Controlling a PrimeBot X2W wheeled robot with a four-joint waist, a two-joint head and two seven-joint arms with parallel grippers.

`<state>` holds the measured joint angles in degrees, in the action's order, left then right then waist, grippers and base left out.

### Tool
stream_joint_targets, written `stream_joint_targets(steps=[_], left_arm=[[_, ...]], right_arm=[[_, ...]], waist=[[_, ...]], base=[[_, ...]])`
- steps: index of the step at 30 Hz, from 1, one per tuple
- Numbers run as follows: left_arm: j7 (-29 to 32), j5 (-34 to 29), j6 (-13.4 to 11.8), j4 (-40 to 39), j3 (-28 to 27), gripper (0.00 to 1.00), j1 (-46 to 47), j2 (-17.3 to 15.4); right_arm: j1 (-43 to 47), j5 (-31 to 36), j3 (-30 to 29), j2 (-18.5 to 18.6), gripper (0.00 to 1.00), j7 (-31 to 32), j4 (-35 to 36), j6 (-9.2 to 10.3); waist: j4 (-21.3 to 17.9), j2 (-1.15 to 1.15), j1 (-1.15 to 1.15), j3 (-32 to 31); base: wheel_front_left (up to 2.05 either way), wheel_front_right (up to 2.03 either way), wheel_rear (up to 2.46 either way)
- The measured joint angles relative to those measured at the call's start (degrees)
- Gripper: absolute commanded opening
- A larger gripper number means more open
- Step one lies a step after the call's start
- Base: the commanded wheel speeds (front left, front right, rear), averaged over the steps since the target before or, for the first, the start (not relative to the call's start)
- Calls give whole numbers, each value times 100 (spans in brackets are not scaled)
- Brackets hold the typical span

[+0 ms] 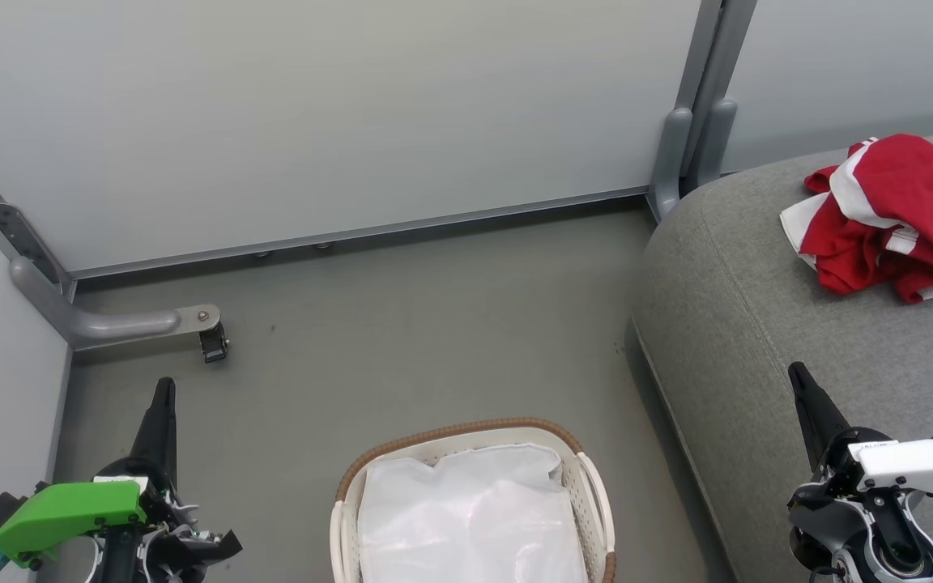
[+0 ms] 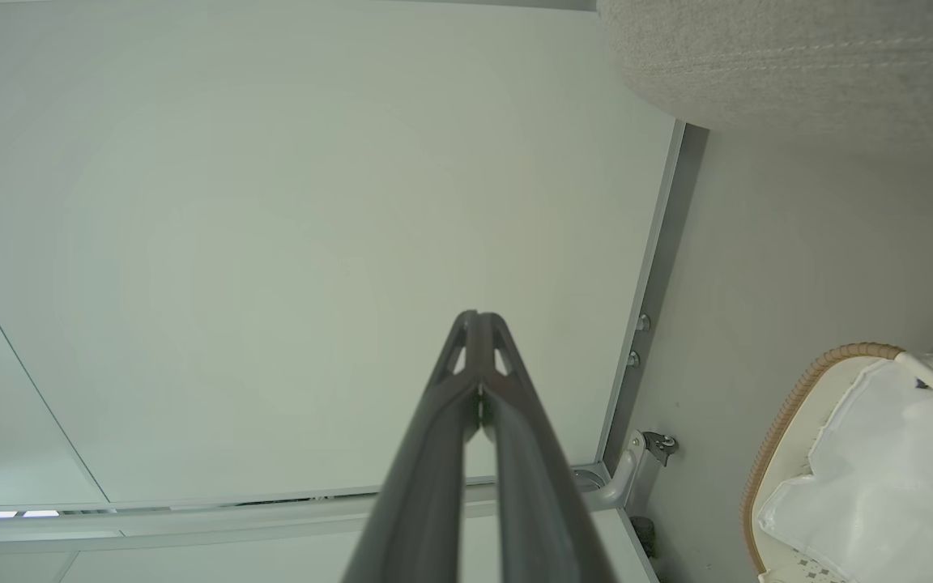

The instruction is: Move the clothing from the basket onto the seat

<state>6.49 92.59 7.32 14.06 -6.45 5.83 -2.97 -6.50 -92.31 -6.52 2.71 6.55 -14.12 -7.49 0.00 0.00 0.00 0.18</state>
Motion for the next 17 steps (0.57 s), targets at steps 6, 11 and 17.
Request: stream_joint_targets(steps=[6, 11, 17], left_arm=[[0, 0, 0, 0, -1, 0, 0, 1], [0, 0, 0, 0, -2, 0, 0, 1], [0, -1, 0, 0, -3, 0, 1, 2]], right_arm=[[0, 0, 0, 0, 0, 0, 0, 0], [0, 0, 0, 0, 0, 0, 0, 0], [0, 0, 0, 0, 0, 0, 0, 0]], waist=[[0, 0, 0, 0], [0, 0, 0, 0], [0, 0, 0, 0]], base=[[0, 0, 0], [0, 0, 0], [0, 0, 0]])
